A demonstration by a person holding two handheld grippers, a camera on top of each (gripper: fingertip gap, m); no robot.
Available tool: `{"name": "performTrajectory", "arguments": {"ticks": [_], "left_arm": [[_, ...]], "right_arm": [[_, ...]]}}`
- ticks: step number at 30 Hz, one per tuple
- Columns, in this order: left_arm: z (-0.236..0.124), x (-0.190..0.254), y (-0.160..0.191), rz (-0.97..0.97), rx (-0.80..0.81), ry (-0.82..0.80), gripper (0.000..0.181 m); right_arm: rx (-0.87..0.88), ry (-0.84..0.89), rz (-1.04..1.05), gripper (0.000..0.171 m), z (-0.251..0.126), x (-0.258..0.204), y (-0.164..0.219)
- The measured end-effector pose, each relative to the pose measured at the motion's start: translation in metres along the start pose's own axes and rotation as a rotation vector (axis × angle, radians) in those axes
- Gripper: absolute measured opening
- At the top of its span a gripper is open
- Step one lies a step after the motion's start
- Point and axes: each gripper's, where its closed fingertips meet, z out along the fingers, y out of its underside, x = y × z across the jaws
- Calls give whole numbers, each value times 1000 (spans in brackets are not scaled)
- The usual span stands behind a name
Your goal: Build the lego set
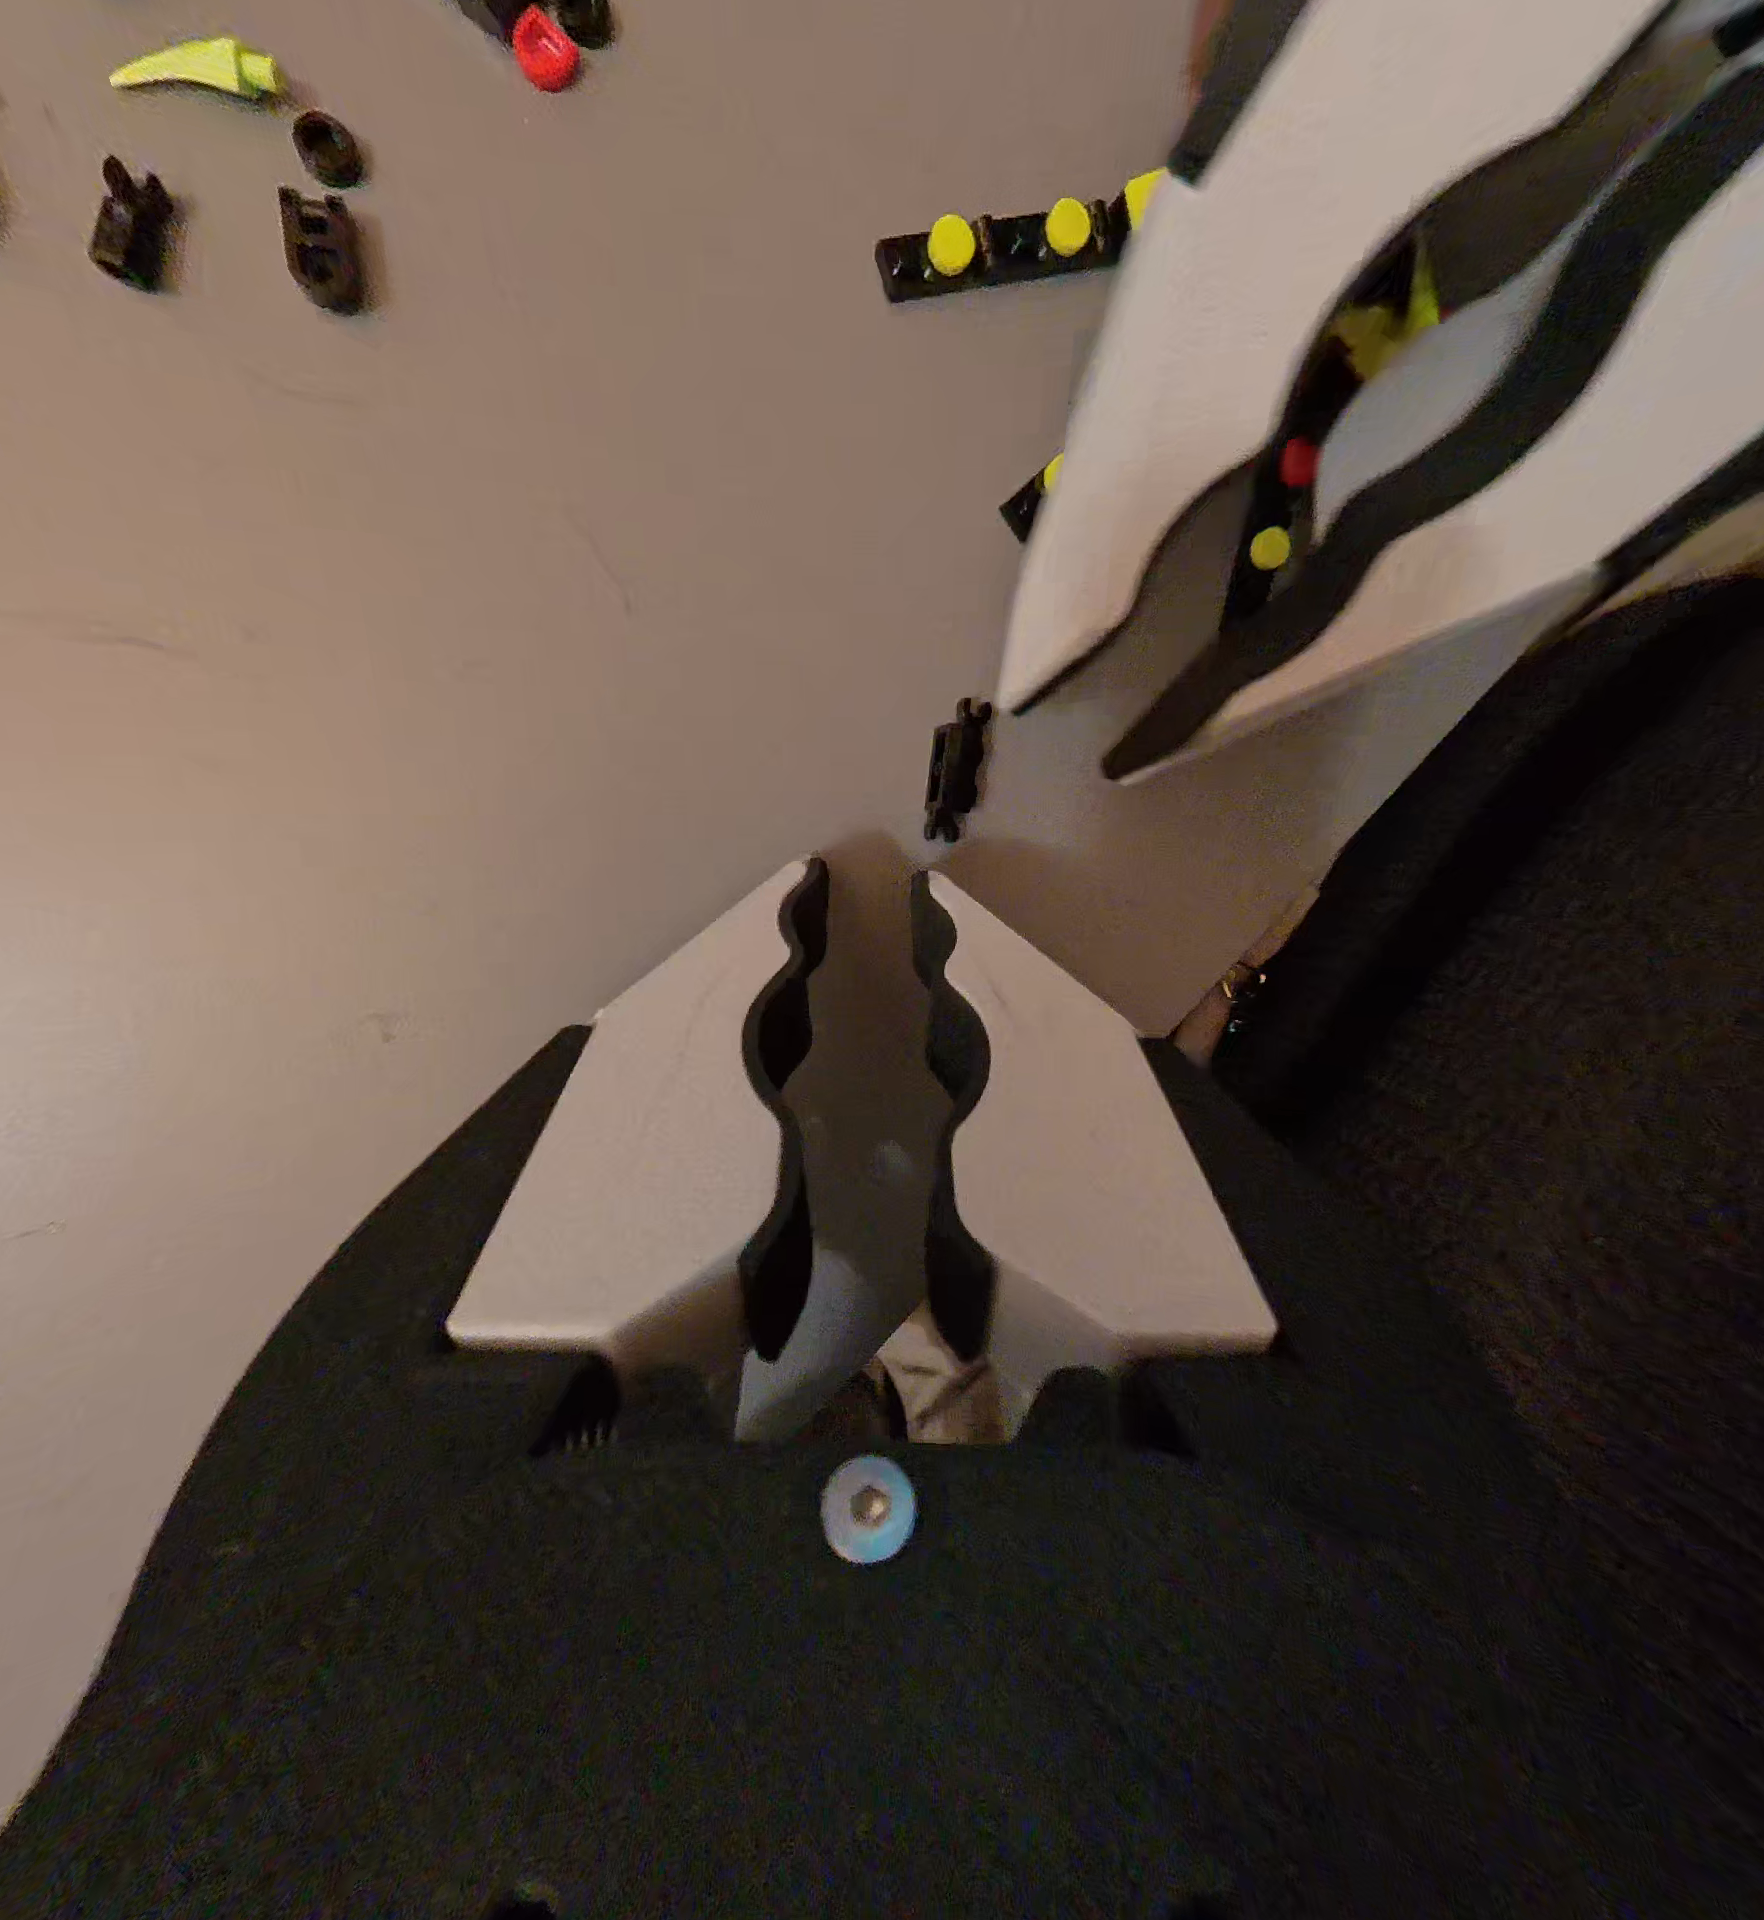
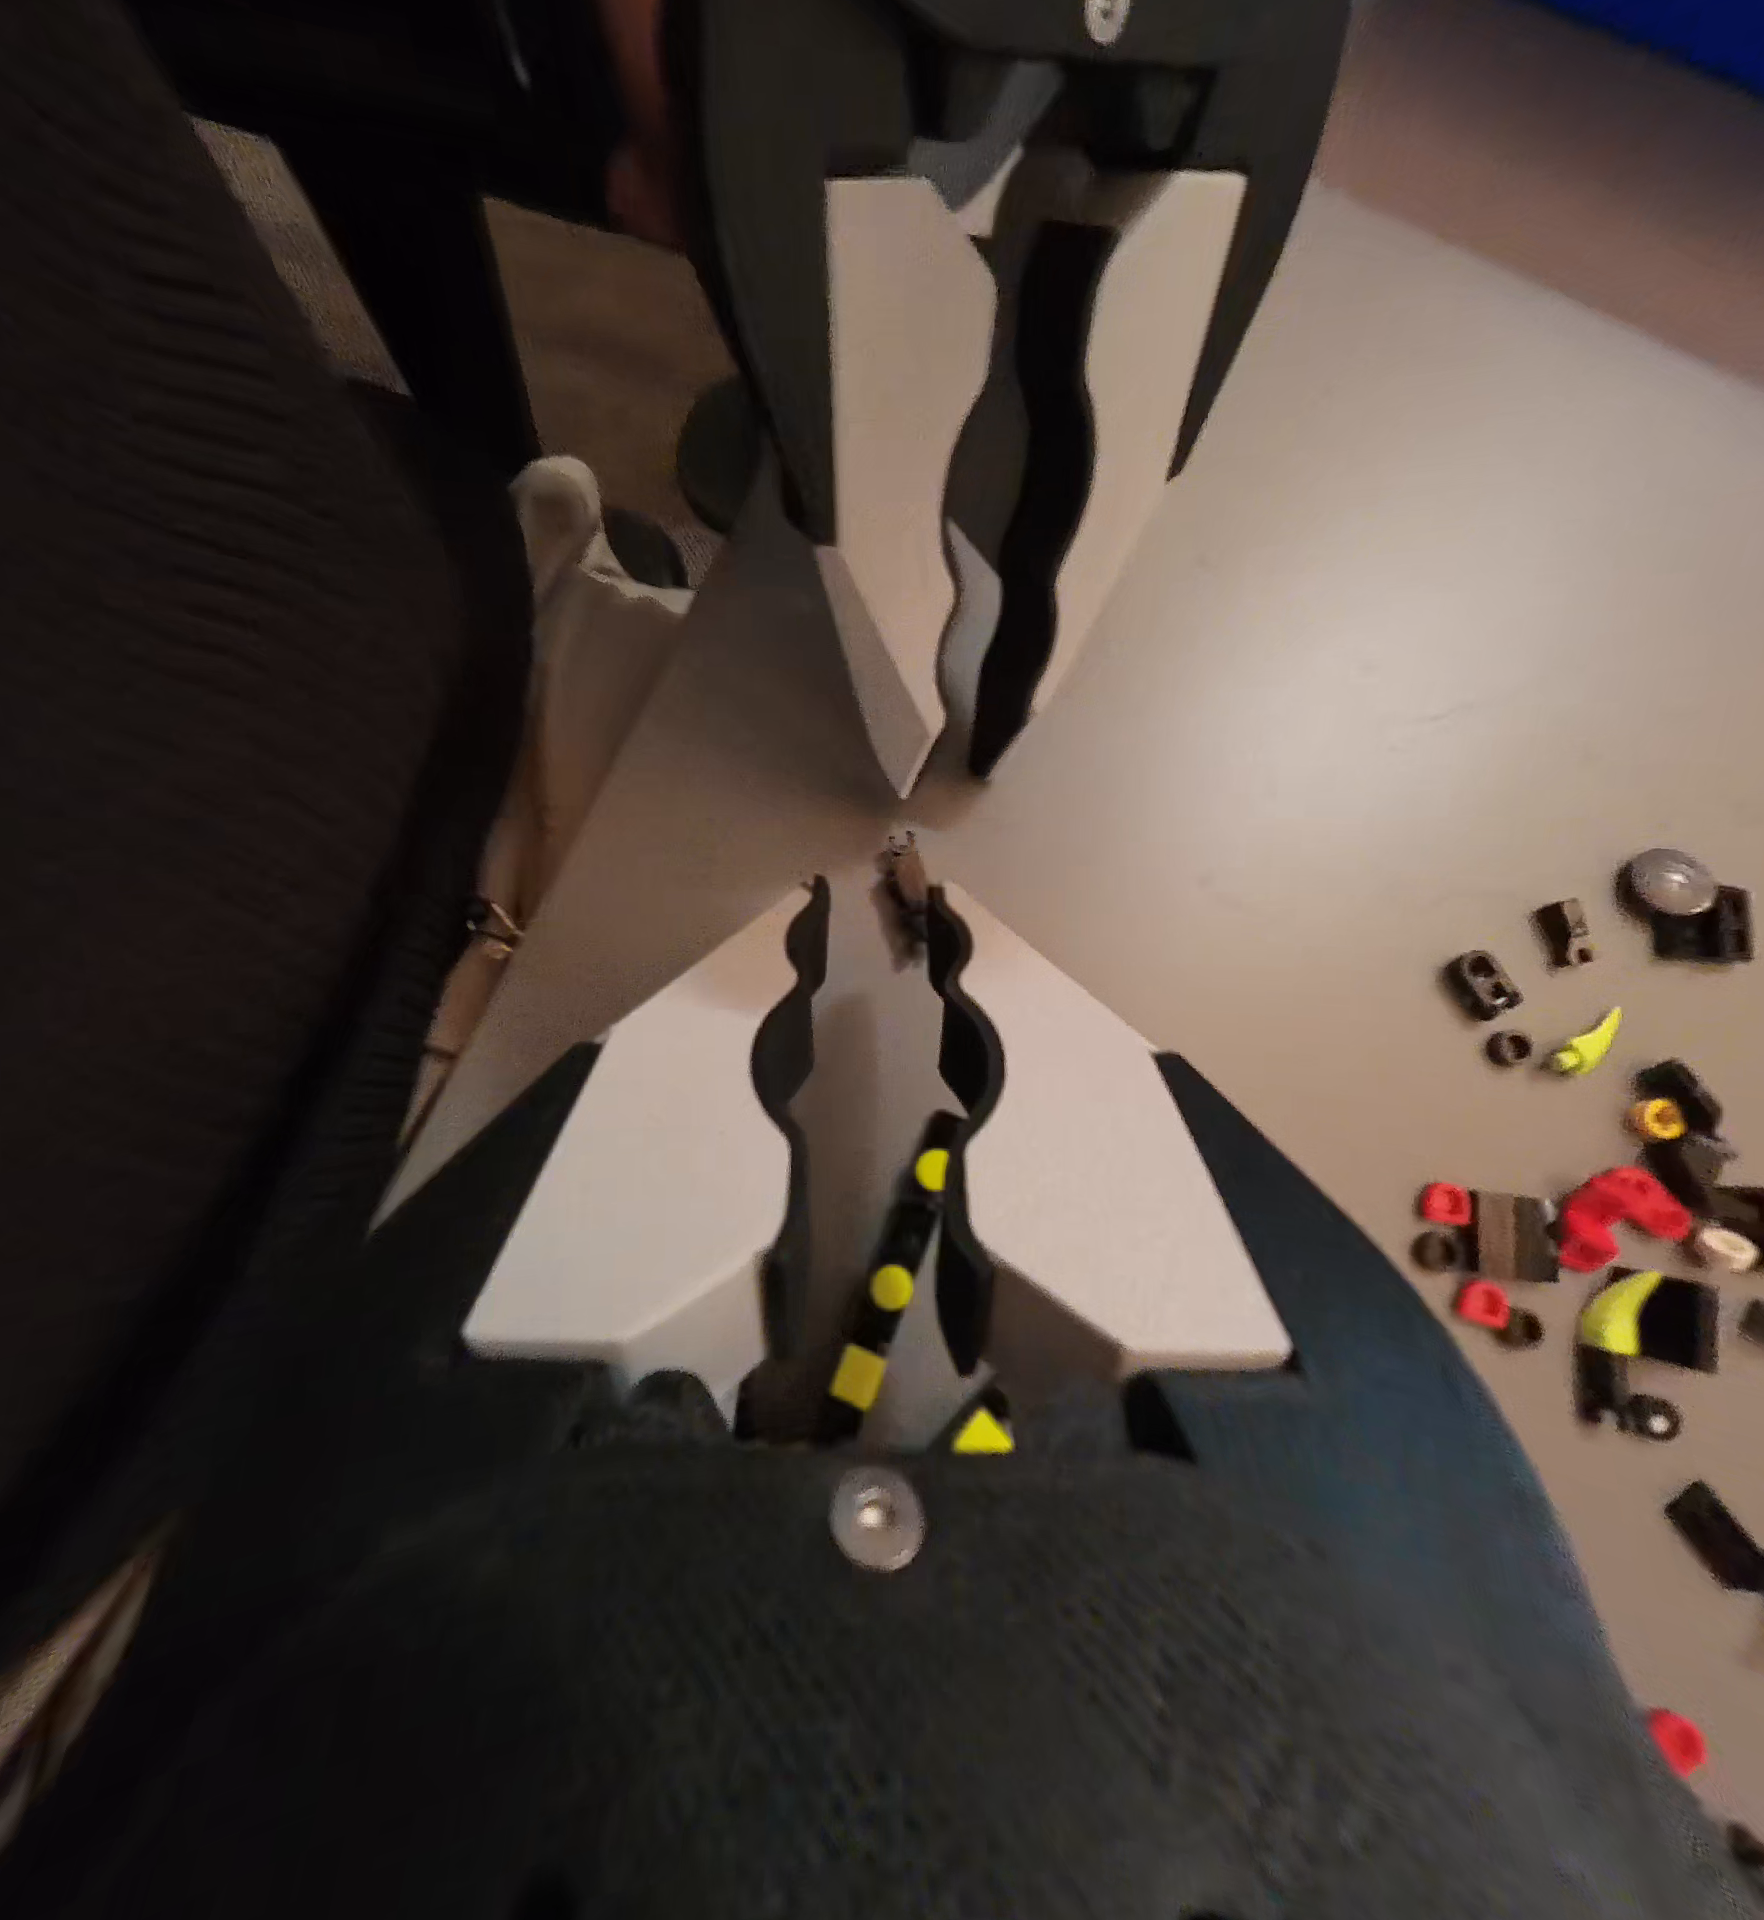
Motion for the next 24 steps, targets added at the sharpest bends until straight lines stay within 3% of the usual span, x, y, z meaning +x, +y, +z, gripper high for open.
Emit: {"name": "performTrajectory", "arguments": {"ticks": [6,12,14,17,21,24], "left_arm": [[-2,2,2,-24,7,31,15],[-7,4,-1,-36,51,65,15],[-10,5,-9,-8,98,75,17],[-23,21,-28,170,239,119,38],[-45,38,-51,387,470,76,36],[-51,47,-58,471,555,59,29]], "right_arm": [[-83,-36,-72,18,15,6,7],[-71,-43,-21,7,22,7,5],[-19,-73,68,7,19,7,-3],[121,-158,281,6,0,10,-19],[307,-361,592,6,-35,8,-34],[402,-590,844,6,-55,-3,-41]]}}
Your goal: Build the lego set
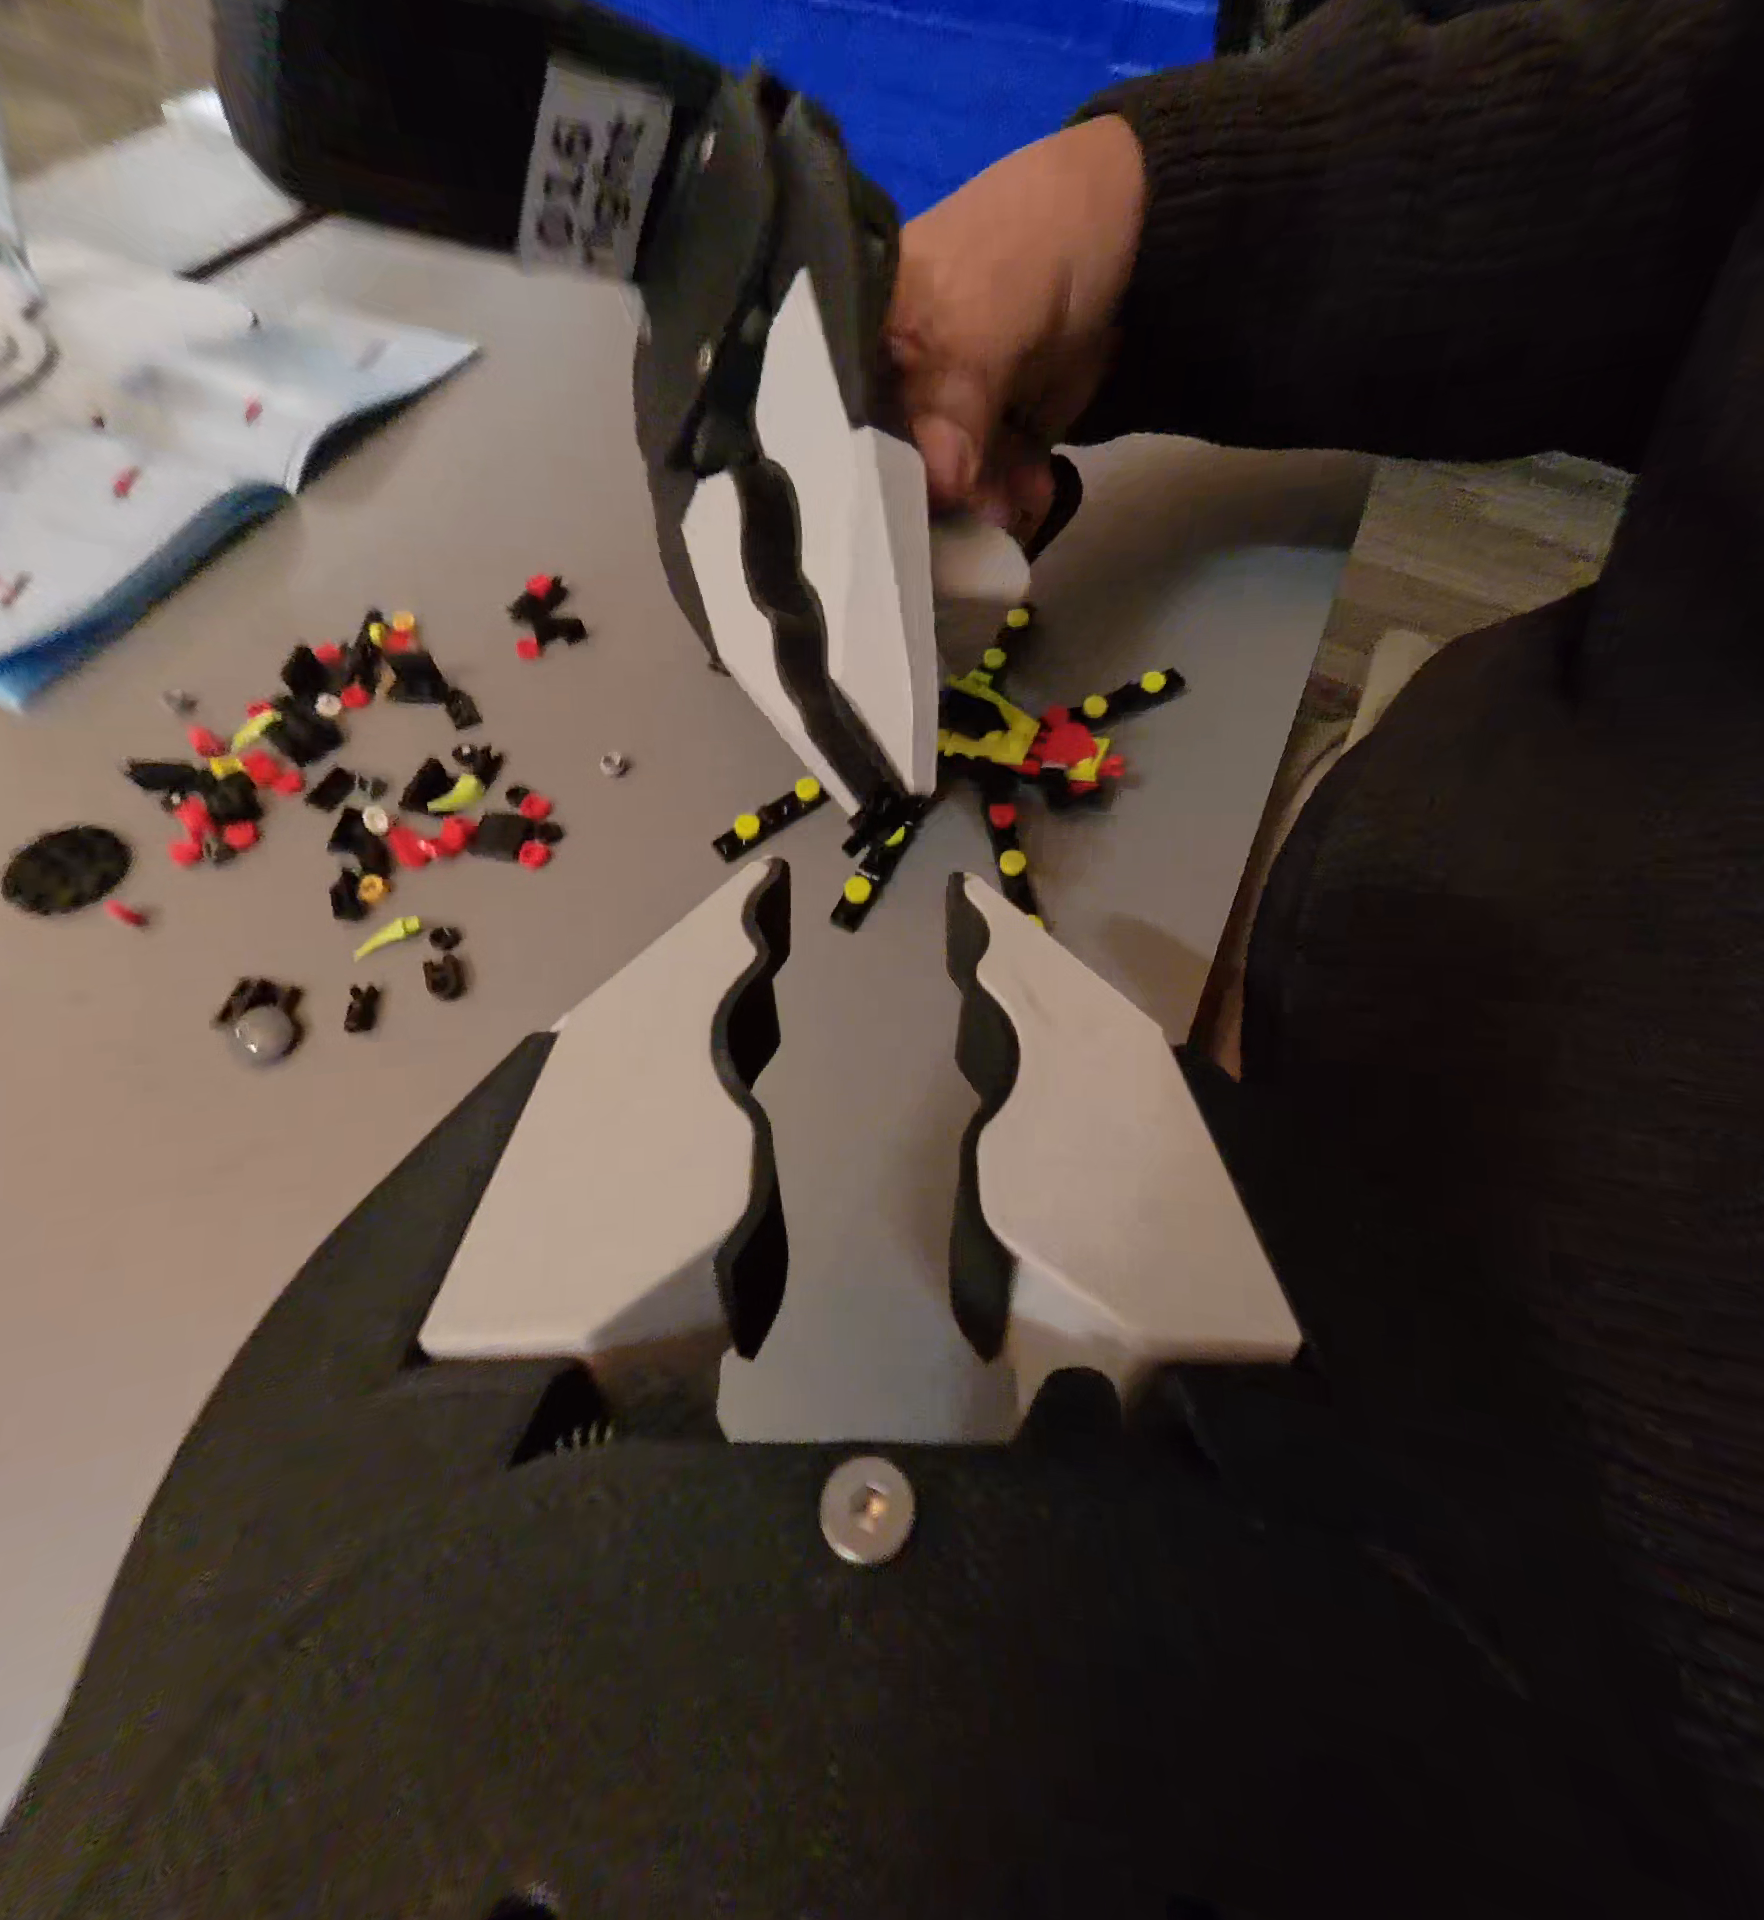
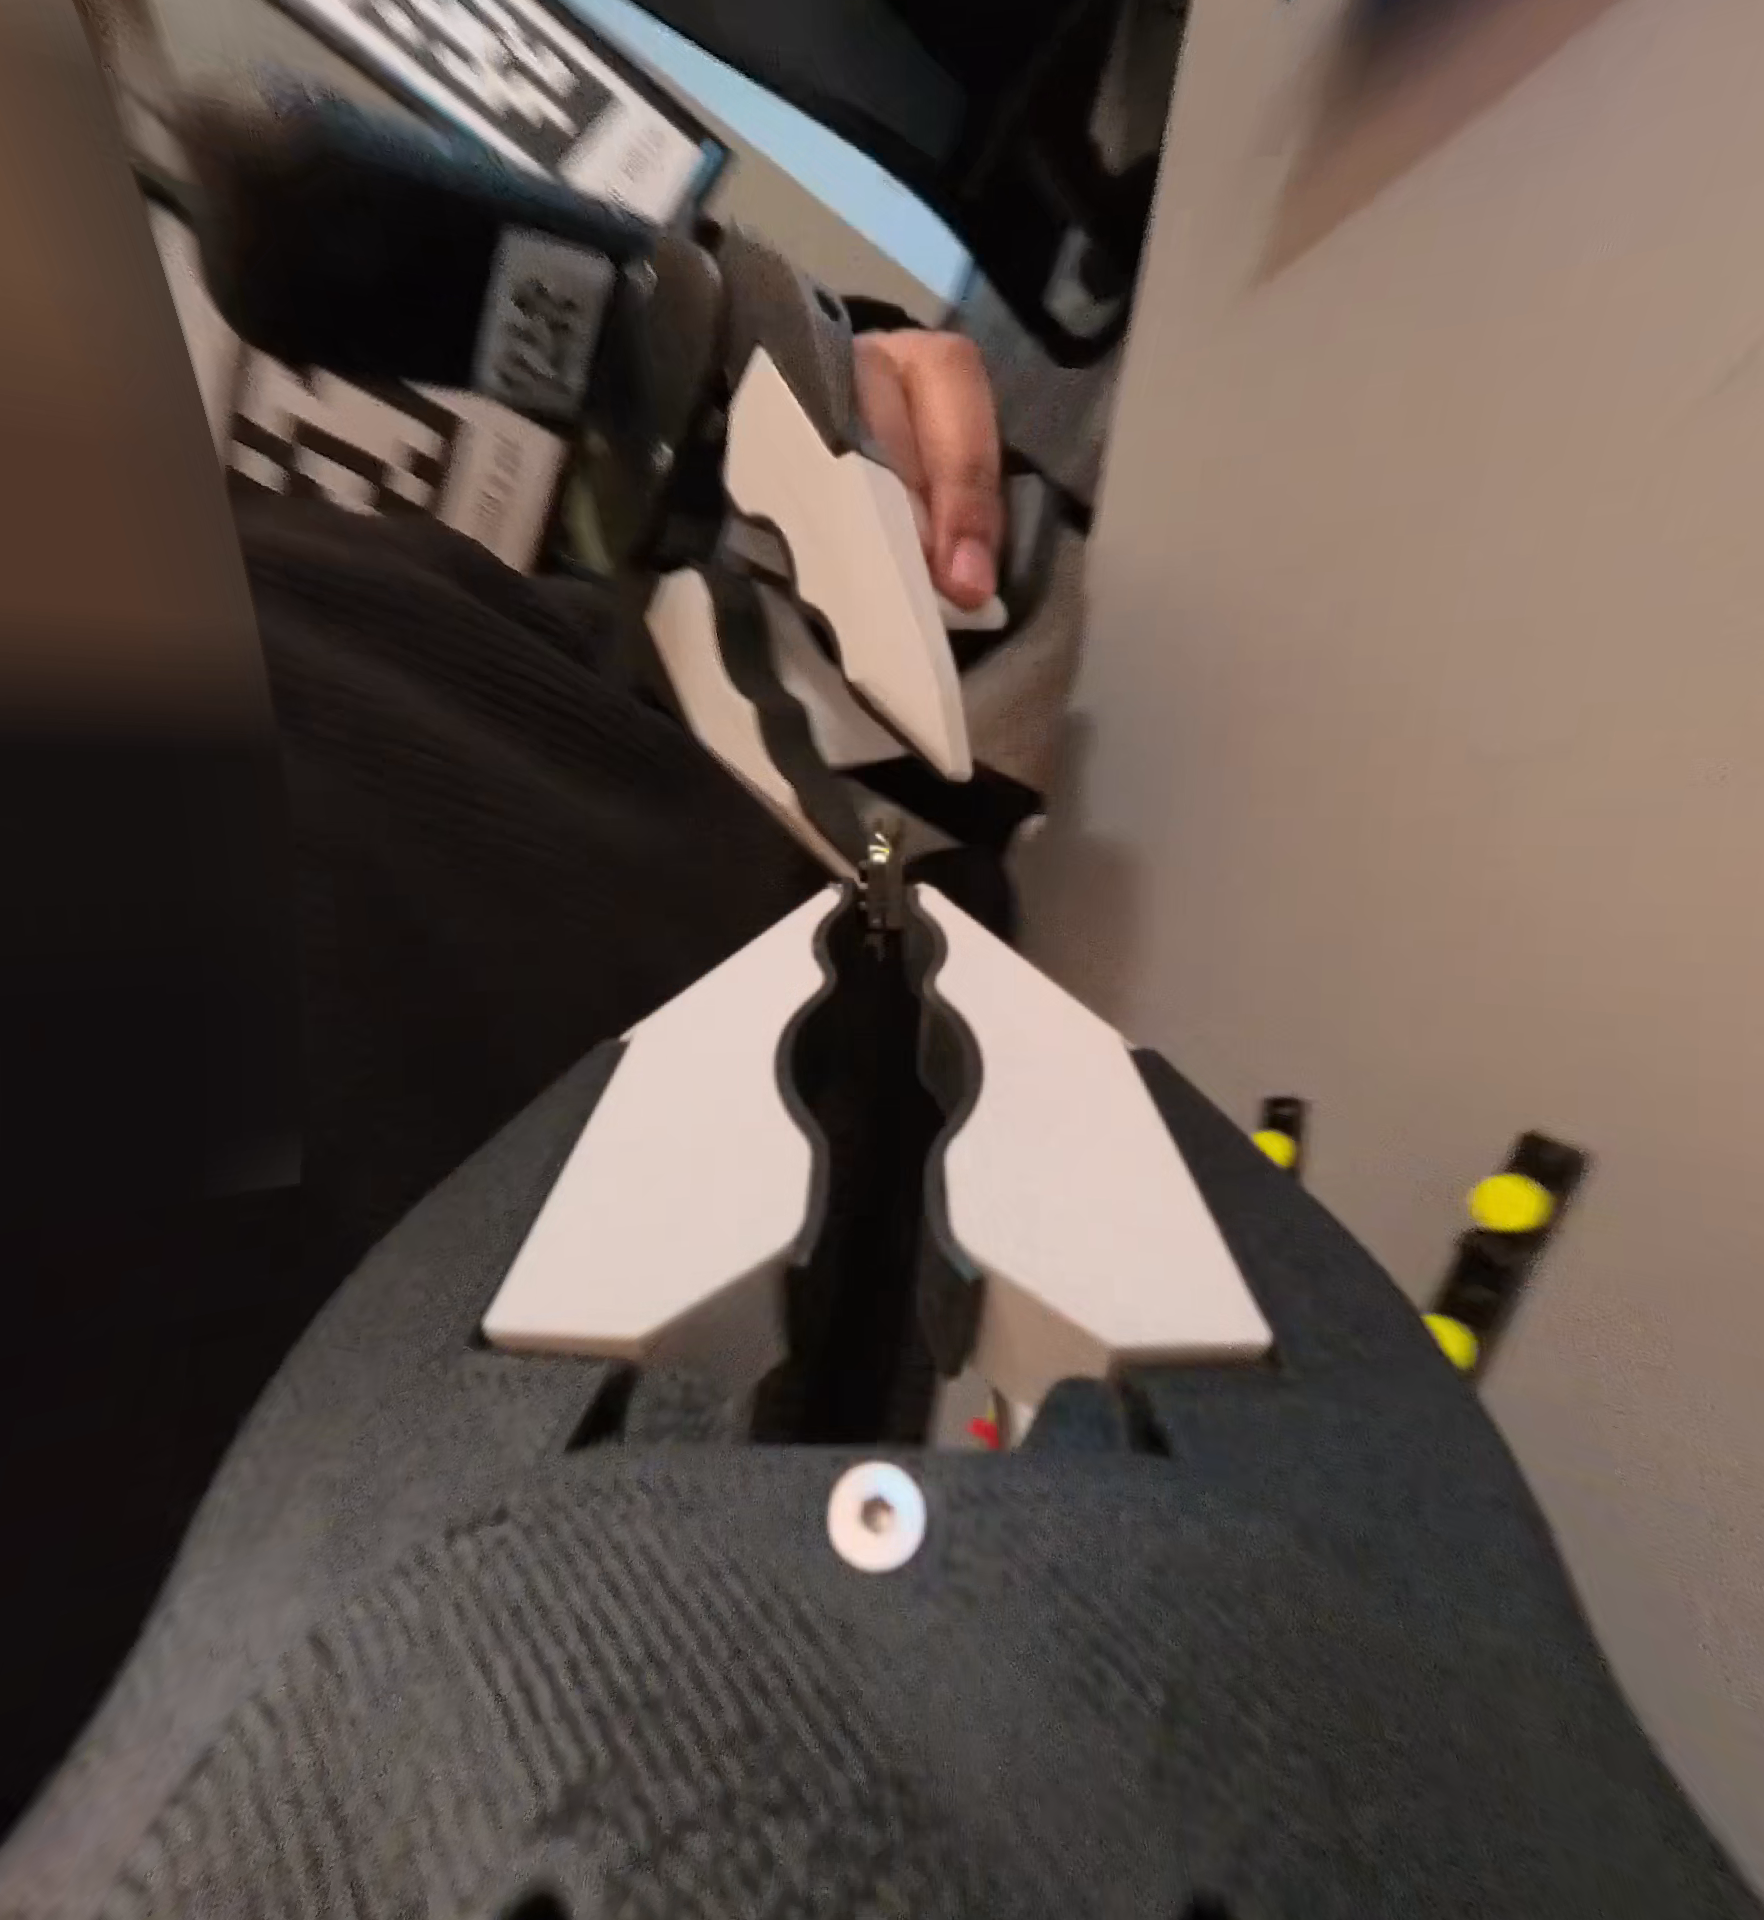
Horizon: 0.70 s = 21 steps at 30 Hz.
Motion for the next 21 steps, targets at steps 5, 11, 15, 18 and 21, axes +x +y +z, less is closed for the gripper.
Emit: {"name": "performTrajectory", "arguments": {"ticks": [5,11,15,18,21], "left_arm": [[7,14,-5,42,56,48,19],[16,28,3,106,-6,86,5],[16,31,5,119,-12,95,2],[16,28,6,101,-23,92,2],[17,18,9,61,-52,54,1]], "right_arm": [[-17,-94,133,6,0,-4,19],[-80,-84,149,6,5,-1,31],[-83,-93,157,6,5,-1,31],[-69,-78,157,7,6,3,28],[-41,-4,127,17,3,15,22]]}}
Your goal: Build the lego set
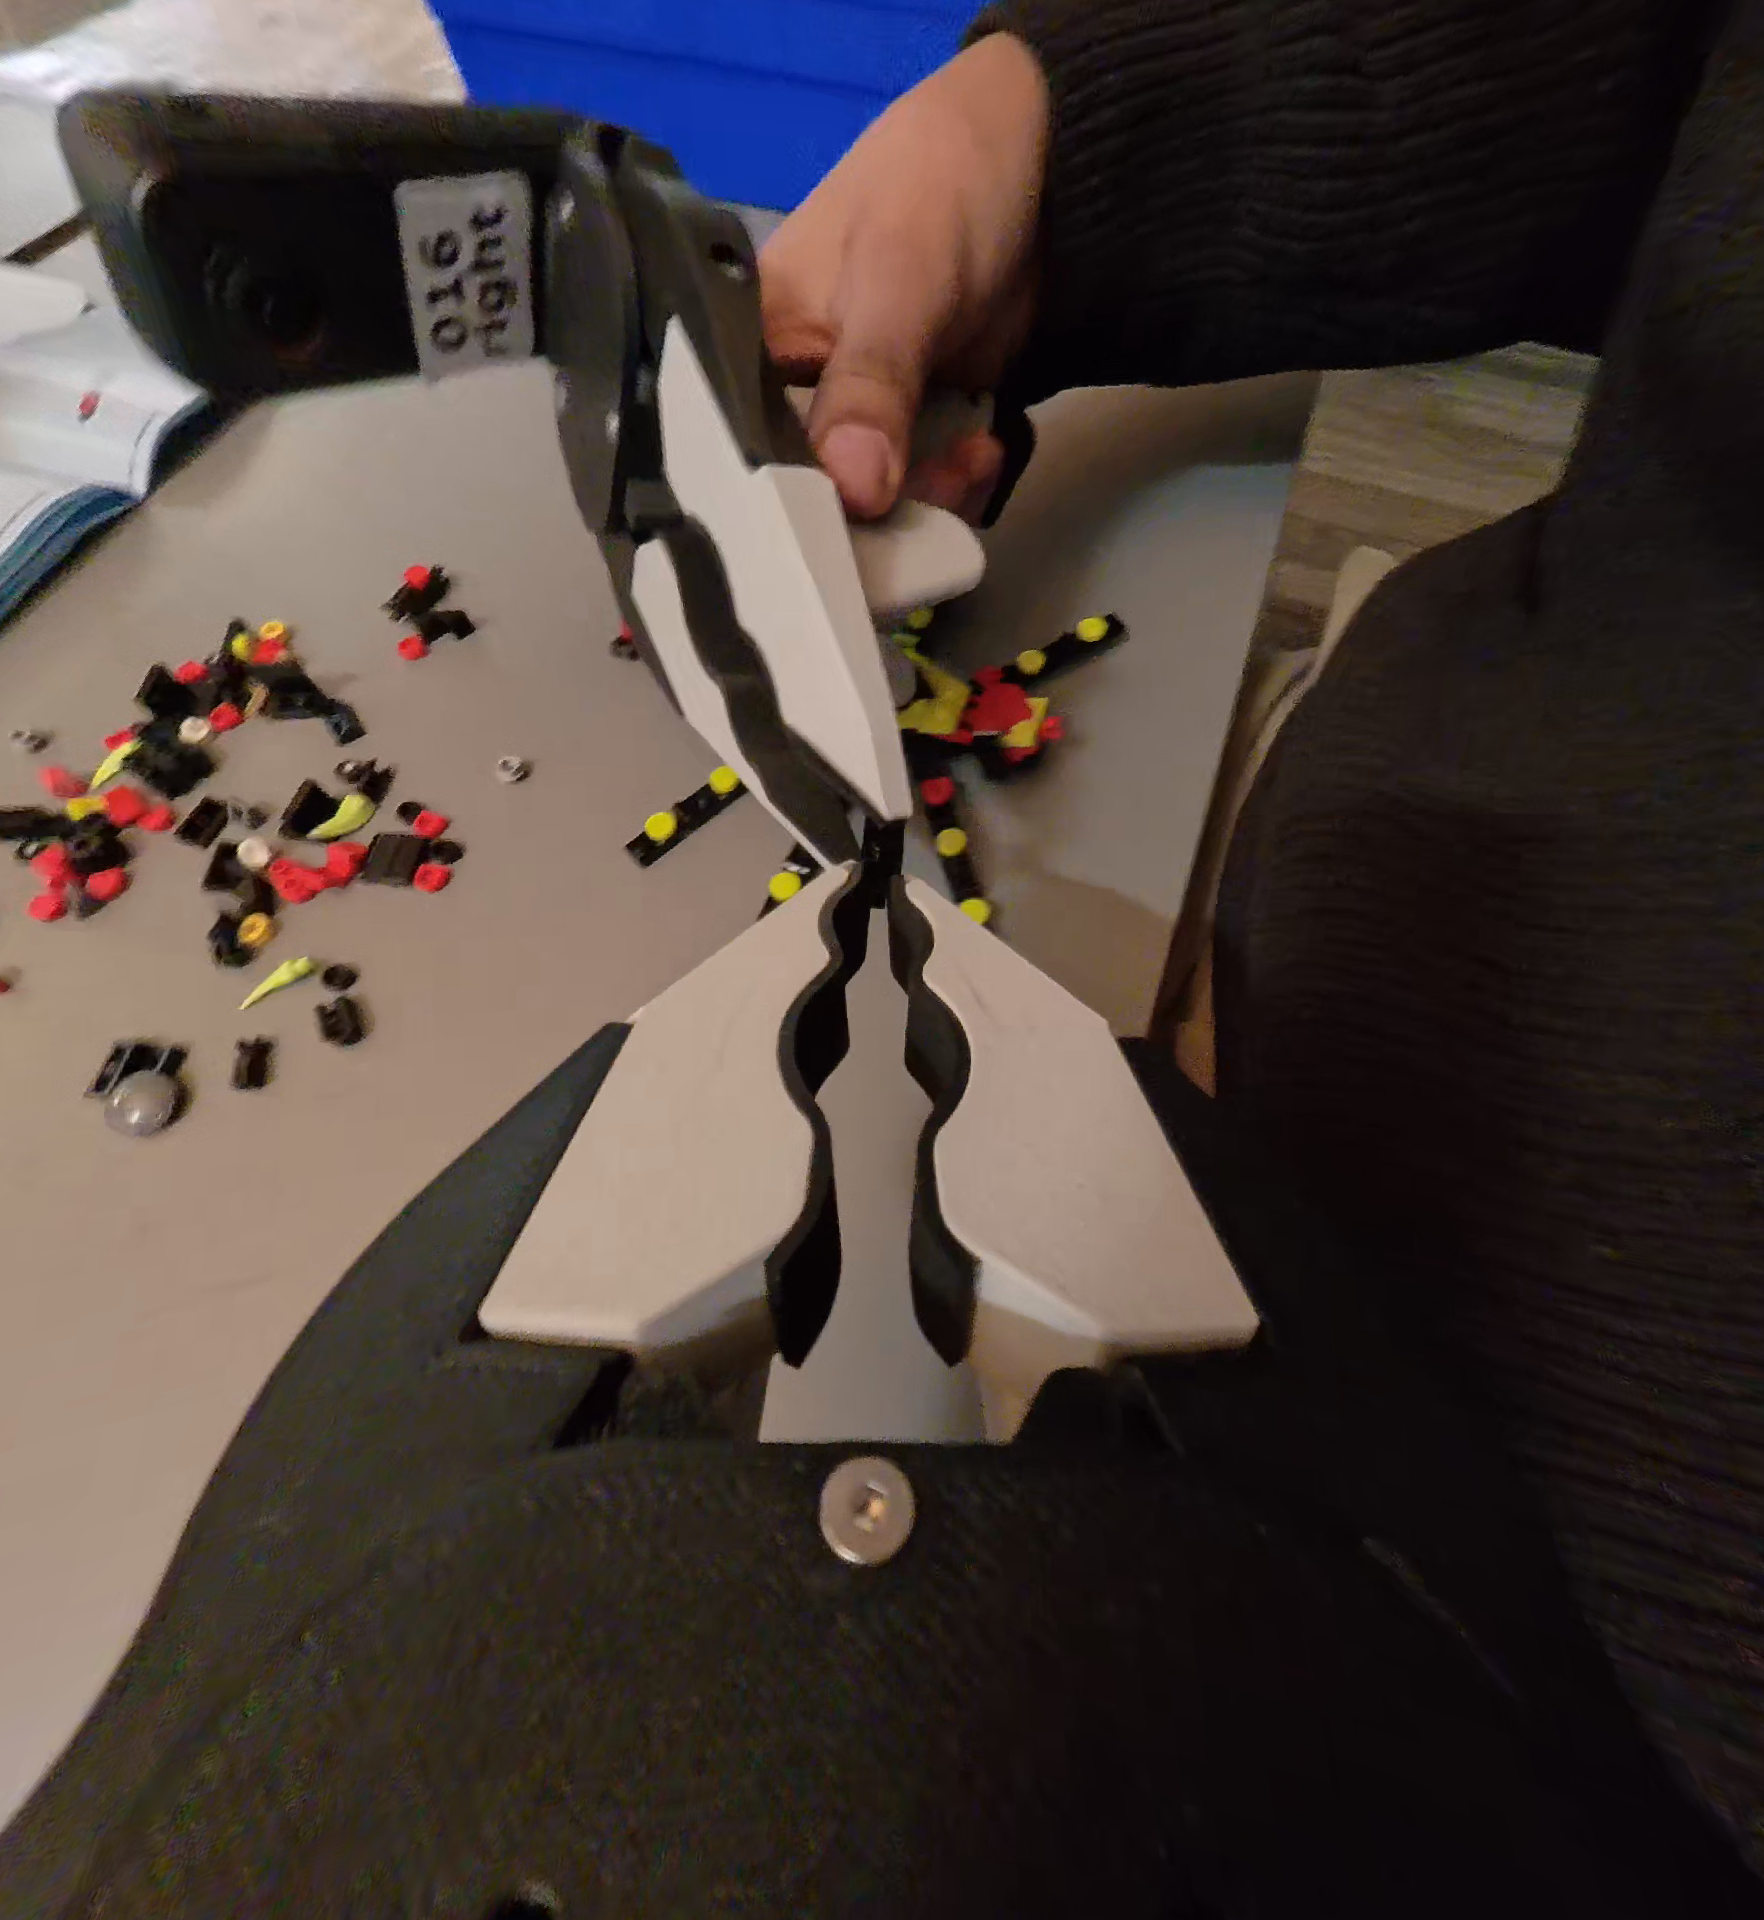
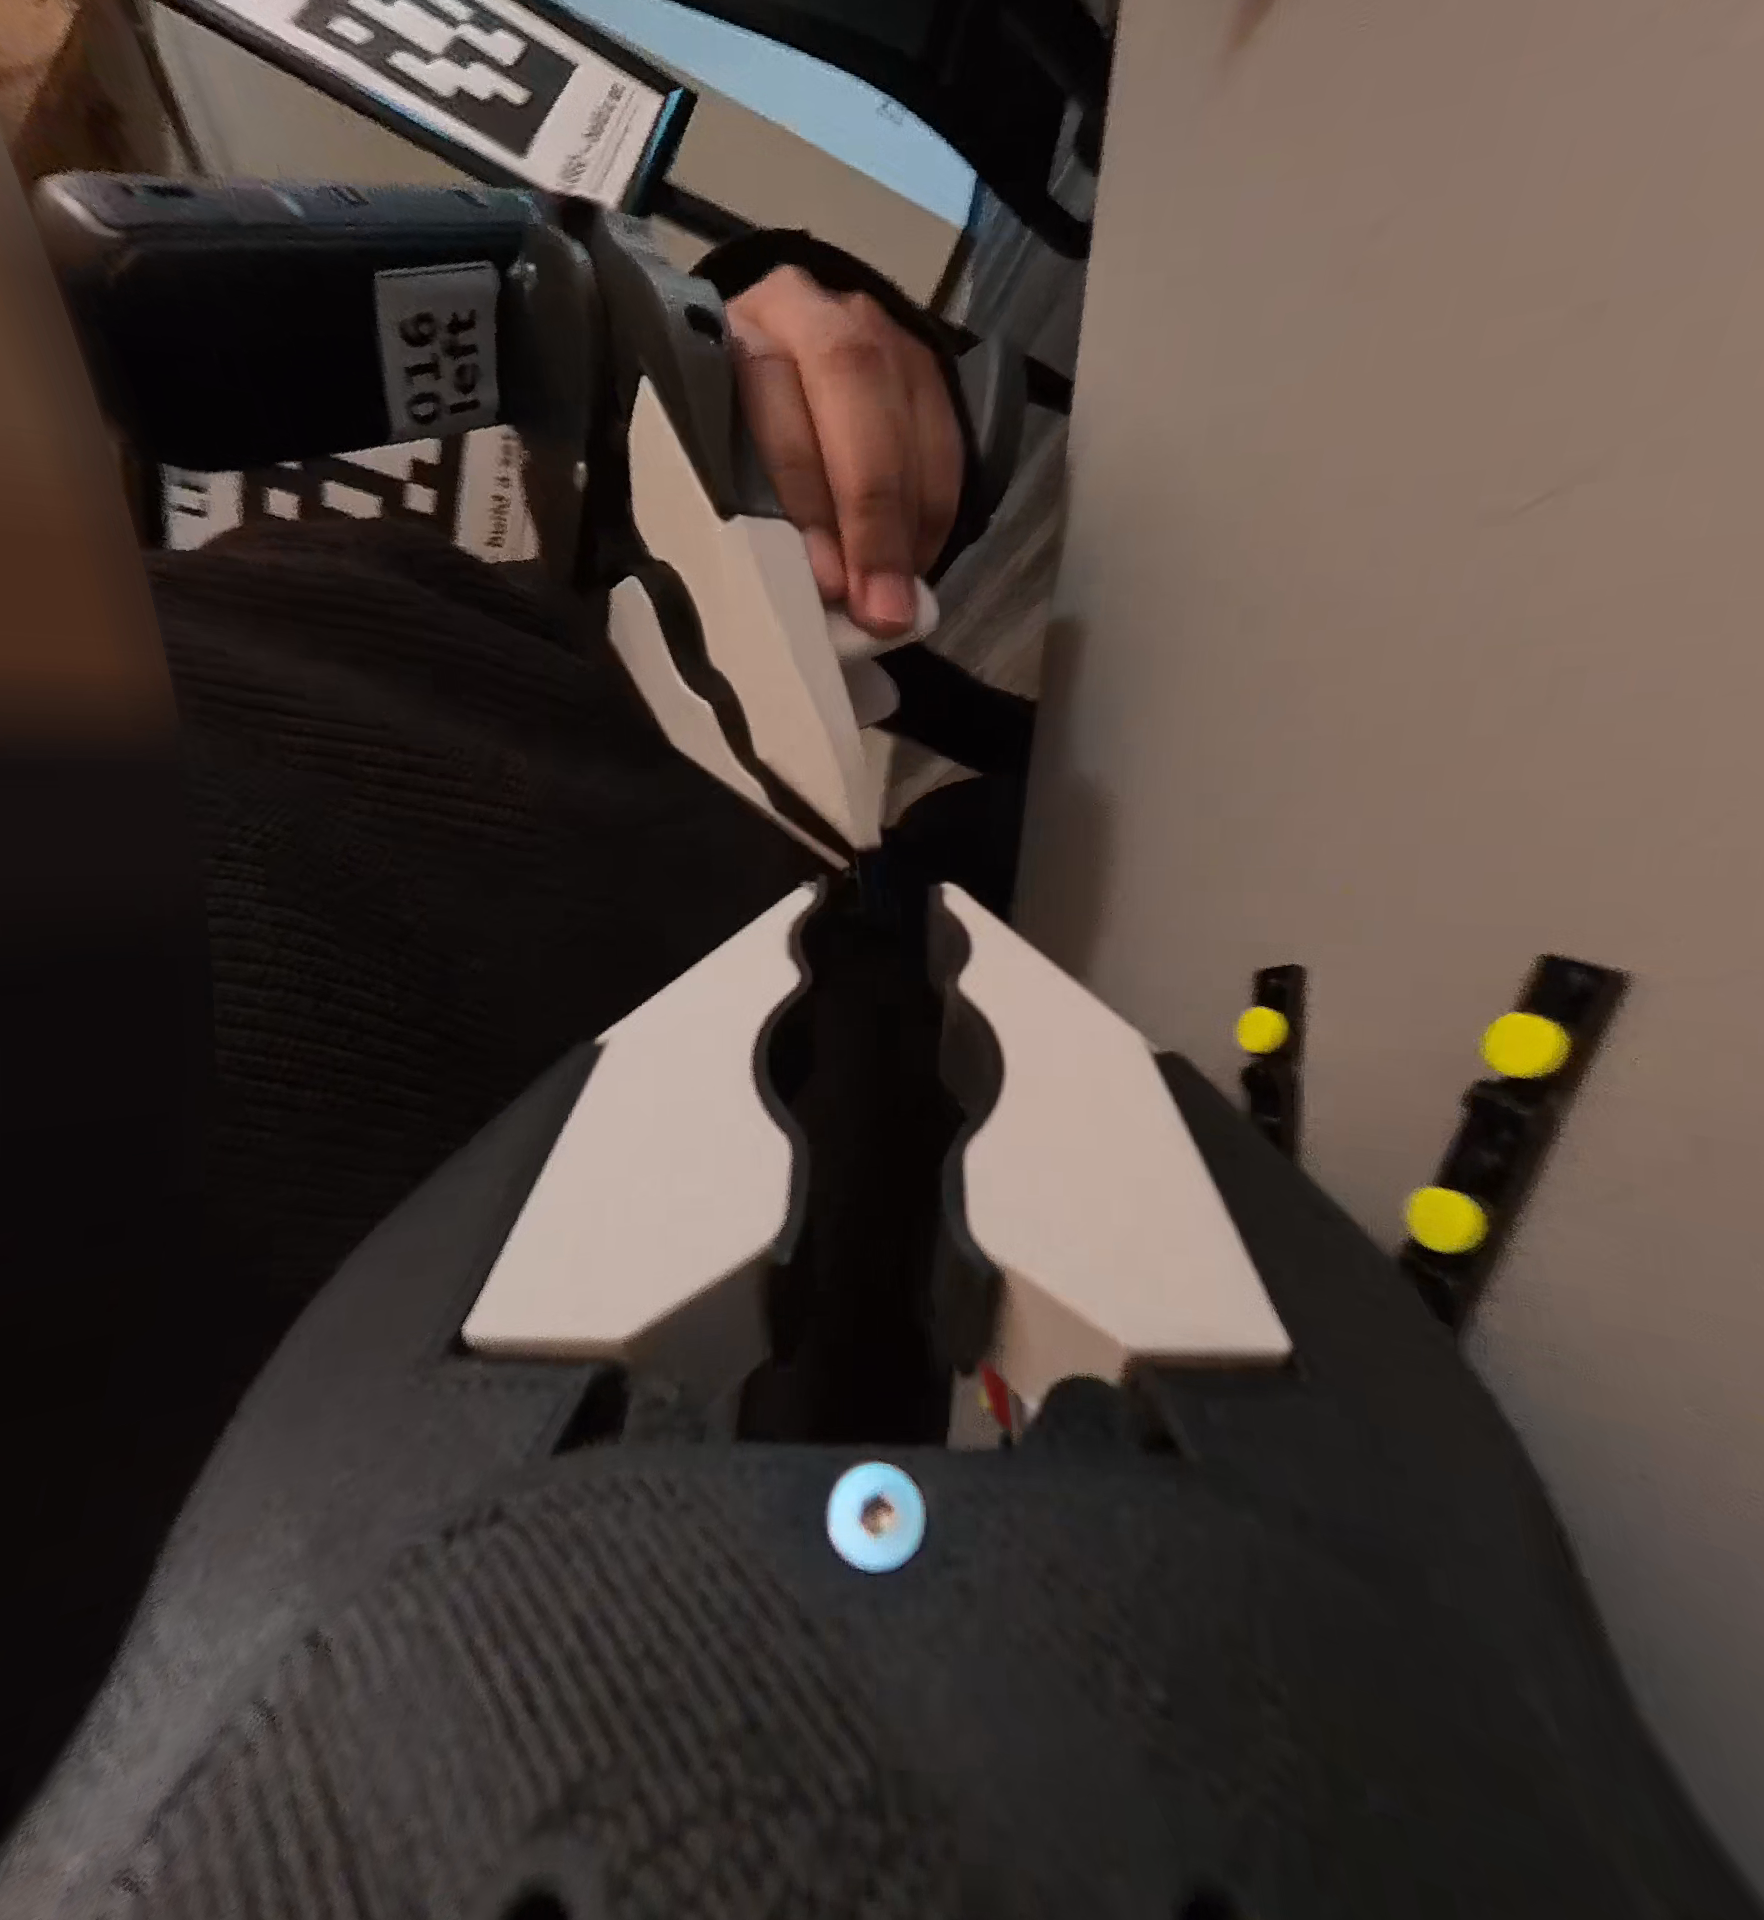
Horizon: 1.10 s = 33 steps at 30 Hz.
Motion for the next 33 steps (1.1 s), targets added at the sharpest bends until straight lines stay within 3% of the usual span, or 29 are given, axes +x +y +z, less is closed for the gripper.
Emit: {"name": "performTrajectory", "arguments": {"ticks": [2,8,12,18,33], "left_arm": [[2,-12,6,-51,-40,-46,1],[15,-35,37,-199,-232,-107,1],[22,-36,53,-226,-330,-105,1],[25,-32,62,-234,-386,-75,0],[26,-32,65,-251,-397,-65,1]], "right_arm": [[9,126,-103,22,-6,13,-6],[-136,632,-701,23,-17,43,-17],[-263,799,-879,16,-8,59,-13],[-364,786,-911,11,6,68,-7],[-422,757,-899,6,8,73,-6]]}}
